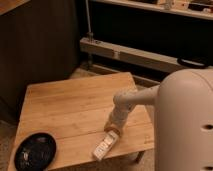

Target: Place the bottle in the ceramic bowl

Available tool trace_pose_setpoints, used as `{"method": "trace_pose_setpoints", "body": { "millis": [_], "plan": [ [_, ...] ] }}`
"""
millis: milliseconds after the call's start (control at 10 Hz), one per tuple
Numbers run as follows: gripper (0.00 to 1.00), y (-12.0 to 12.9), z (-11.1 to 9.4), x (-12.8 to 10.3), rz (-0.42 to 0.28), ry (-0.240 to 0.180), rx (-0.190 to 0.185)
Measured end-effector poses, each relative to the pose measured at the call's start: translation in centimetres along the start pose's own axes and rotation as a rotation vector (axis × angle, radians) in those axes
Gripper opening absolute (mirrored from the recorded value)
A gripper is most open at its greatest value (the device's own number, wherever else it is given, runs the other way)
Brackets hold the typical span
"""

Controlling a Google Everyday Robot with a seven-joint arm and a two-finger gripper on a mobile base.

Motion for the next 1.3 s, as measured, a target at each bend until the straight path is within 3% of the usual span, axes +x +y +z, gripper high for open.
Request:
{"method": "trace_pose_setpoints", "body": {
  "millis": [300,500,800,1000,1300],
  "plan": [
    [0.16,0.1,-0.5,0.1,-0.004,0.002,0.0],
    [0.01,0.3,-0.6,0.2,-0.002,0.001,0.001],
    [0.0,3.0,-3.1,1.7,-0.035,-0.023,0.052],
    [0.0,5.2,-7.0,2.9,-0.063,-0.054,0.088],
    [0.0,11.1,-13.6,5.9,-0.163,-0.123,0.134]
  ]
}}
